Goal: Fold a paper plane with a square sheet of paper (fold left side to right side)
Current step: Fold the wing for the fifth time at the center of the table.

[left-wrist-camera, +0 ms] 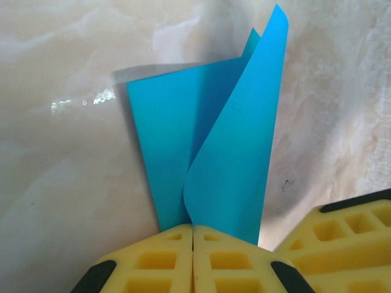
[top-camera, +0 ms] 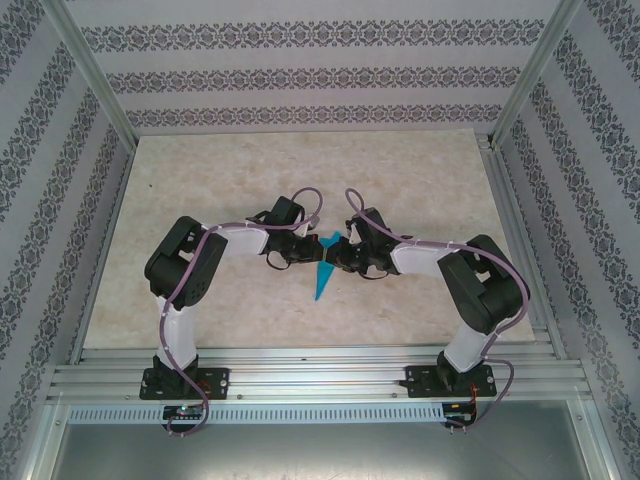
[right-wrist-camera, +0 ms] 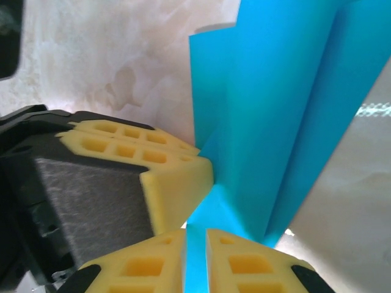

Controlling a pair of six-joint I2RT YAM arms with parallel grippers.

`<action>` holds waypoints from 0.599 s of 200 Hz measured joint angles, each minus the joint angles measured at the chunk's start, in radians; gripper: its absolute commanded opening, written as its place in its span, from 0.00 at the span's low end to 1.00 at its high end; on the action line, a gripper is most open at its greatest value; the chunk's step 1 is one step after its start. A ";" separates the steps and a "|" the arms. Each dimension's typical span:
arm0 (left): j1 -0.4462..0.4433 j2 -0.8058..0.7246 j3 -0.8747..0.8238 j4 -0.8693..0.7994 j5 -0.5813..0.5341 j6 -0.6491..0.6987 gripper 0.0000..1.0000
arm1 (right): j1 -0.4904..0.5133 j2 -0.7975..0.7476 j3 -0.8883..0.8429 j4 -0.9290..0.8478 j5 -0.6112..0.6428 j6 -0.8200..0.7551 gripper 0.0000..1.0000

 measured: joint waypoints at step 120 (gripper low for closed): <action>0.000 -0.002 0.007 0.005 0.019 0.000 0.30 | -0.001 0.045 0.000 -0.014 0.027 0.018 0.16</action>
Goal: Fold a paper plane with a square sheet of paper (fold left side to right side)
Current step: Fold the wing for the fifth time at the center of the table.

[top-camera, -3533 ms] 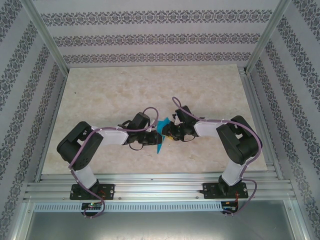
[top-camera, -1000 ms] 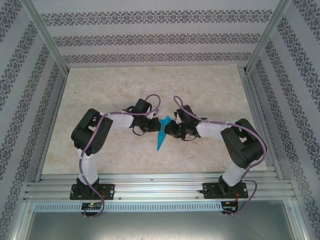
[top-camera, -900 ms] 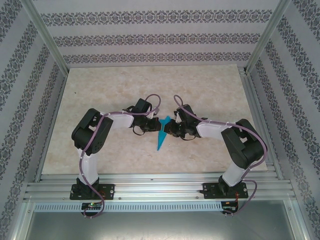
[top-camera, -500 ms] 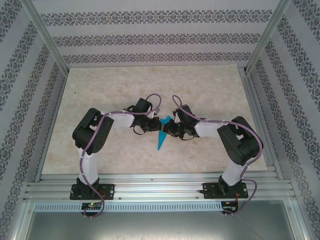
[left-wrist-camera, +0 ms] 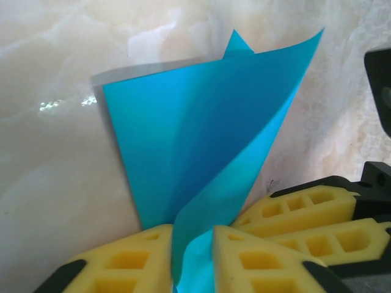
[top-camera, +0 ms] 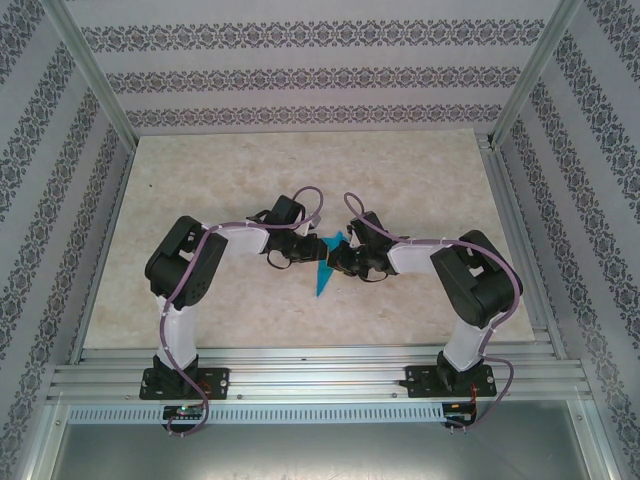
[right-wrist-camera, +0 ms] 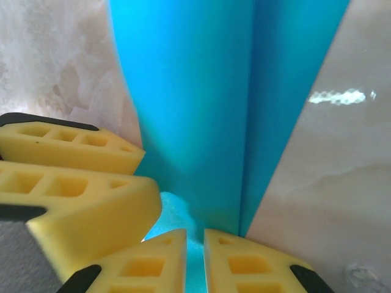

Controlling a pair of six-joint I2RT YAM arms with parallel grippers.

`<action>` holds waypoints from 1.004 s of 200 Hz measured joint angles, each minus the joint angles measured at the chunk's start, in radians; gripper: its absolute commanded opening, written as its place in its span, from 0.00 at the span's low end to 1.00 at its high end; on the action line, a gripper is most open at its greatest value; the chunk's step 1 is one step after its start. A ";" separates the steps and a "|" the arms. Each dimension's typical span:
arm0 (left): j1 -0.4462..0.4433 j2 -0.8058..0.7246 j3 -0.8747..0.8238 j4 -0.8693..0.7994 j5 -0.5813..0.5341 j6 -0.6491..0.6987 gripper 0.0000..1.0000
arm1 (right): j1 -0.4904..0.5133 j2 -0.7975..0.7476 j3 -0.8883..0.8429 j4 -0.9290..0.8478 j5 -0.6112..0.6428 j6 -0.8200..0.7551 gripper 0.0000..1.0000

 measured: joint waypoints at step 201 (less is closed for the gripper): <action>-0.156 -0.309 -0.261 0.079 0.010 -0.119 0.16 | 0.000 0.003 0.001 -0.003 0.010 0.026 0.15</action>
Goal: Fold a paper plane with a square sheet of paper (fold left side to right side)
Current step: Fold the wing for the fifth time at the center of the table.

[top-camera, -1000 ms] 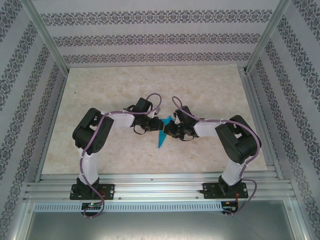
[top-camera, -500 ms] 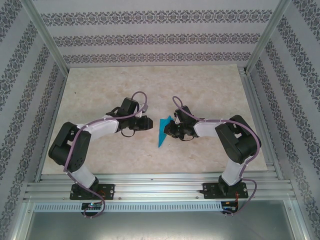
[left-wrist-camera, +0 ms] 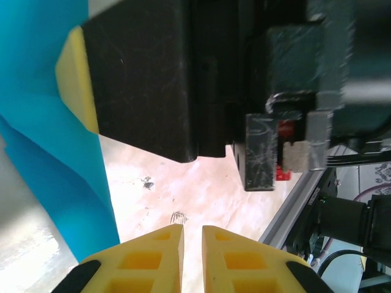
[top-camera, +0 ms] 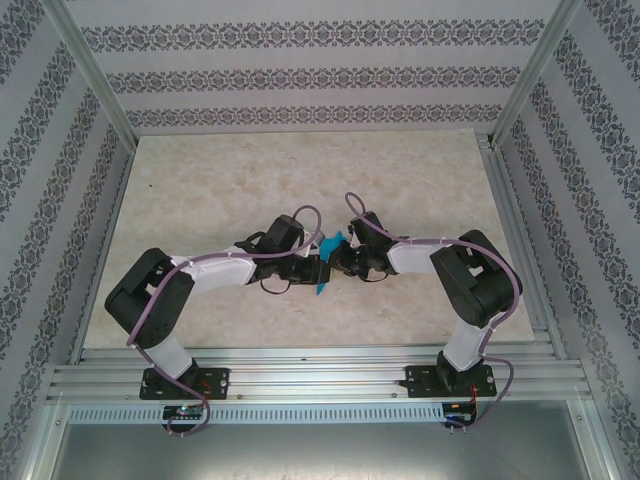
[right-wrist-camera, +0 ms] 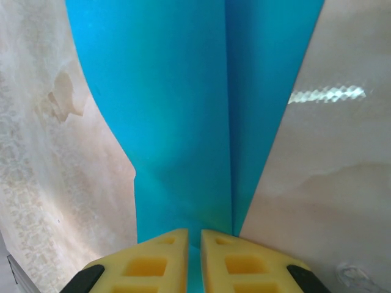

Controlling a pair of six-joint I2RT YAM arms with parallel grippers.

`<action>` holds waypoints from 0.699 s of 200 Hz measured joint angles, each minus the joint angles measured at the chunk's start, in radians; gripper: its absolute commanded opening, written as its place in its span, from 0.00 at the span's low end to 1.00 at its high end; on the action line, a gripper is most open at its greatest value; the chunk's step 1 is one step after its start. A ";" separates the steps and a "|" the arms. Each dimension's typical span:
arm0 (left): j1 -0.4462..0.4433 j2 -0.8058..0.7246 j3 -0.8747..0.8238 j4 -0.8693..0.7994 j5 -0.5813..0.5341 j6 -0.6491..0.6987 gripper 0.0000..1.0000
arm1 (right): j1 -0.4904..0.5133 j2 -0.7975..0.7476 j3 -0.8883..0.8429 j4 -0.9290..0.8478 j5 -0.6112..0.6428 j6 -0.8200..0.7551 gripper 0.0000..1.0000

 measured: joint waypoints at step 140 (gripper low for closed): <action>-0.017 0.098 -0.008 -0.029 -0.071 0.012 0.15 | 0.000 0.000 0.003 -0.008 0.005 -0.001 0.15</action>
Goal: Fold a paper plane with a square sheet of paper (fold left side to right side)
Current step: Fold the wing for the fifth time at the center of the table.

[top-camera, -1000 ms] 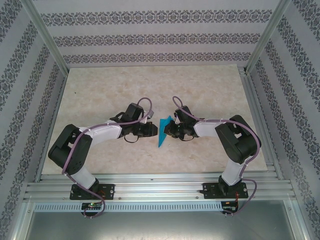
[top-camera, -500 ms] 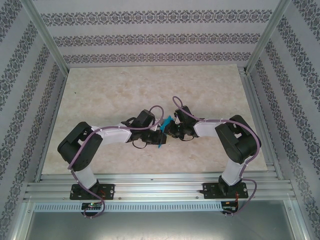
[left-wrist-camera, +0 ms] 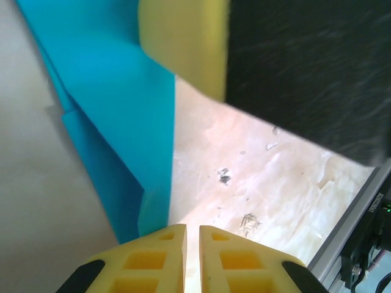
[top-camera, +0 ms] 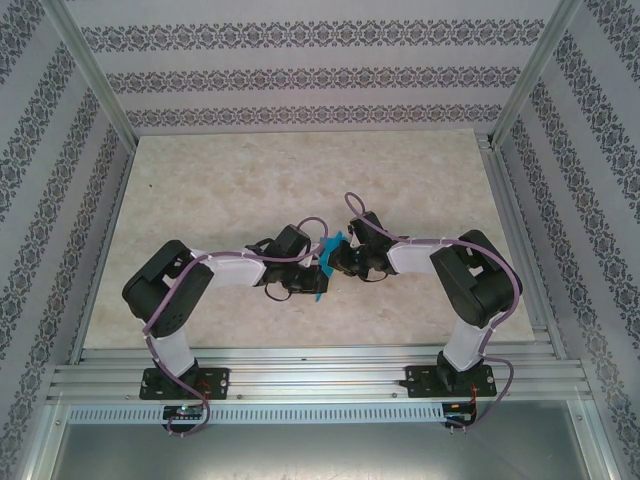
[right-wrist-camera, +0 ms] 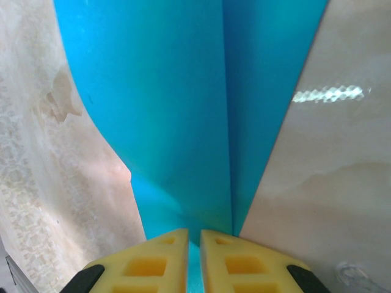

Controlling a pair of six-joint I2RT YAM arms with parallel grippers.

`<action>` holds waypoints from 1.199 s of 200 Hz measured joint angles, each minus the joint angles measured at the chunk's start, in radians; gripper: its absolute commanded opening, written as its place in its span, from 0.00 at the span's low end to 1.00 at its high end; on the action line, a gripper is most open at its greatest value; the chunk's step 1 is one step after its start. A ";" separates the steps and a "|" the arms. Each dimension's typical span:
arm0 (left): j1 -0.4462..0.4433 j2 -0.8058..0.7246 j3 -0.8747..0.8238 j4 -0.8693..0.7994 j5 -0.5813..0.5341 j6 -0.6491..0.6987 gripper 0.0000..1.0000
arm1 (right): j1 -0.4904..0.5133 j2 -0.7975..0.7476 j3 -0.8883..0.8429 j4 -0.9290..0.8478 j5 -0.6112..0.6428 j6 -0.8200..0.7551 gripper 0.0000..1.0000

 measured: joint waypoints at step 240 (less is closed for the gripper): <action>0.001 0.043 -0.038 0.111 0.056 -0.045 0.06 | 0.053 -0.097 -0.105 0.049 -0.026 0.009 0.10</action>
